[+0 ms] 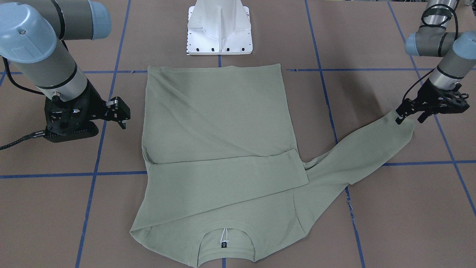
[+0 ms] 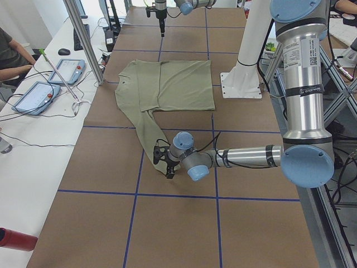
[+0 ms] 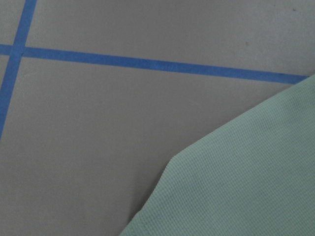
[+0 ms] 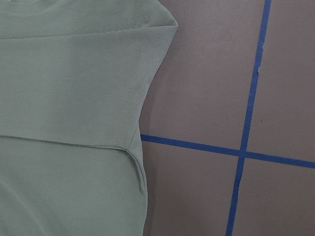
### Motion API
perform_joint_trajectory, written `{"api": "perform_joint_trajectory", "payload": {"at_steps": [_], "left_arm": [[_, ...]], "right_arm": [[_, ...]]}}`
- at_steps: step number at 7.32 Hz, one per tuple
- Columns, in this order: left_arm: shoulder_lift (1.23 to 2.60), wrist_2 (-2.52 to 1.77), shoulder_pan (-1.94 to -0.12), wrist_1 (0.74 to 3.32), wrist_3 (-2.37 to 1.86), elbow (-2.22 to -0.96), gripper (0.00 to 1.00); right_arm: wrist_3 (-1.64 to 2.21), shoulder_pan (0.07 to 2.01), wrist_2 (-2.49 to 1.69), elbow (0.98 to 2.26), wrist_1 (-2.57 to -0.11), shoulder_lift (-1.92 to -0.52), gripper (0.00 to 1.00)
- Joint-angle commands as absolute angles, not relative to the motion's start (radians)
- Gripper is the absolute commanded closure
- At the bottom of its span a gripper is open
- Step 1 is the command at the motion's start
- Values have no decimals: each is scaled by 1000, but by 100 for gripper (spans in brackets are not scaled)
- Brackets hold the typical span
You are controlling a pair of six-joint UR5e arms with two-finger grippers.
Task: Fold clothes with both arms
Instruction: 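Raise the right gripper away while the left gripper grasps the other cuff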
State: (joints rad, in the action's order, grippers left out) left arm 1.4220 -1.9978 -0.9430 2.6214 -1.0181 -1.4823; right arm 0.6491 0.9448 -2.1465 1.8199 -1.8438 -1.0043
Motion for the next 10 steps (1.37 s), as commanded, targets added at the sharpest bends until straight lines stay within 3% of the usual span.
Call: {"api": "perform_joint_trajectory", "payload": {"at_steps": [1, 4, 6, 10], "left_arm": [[1420, -1999, -942, 2619, -1017, -1476, 6], [1419, -2000, -945, 2619, -1019, -1474, 18], [1417, -2000, -945, 2619, -1019, -1470, 21], [1417, -2000, -945, 2615, -1020, -1470, 53]], "right_arm": [[647, 948, -2149, 1825, -1844, -1003, 0], [649, 951, -2151, 1844, -1845, -1009, 0], [649, 950, -2151, 1859, -1871, -1006, 0], [649, 950, -2151, 1859, -1871, -1006, 0]]}}
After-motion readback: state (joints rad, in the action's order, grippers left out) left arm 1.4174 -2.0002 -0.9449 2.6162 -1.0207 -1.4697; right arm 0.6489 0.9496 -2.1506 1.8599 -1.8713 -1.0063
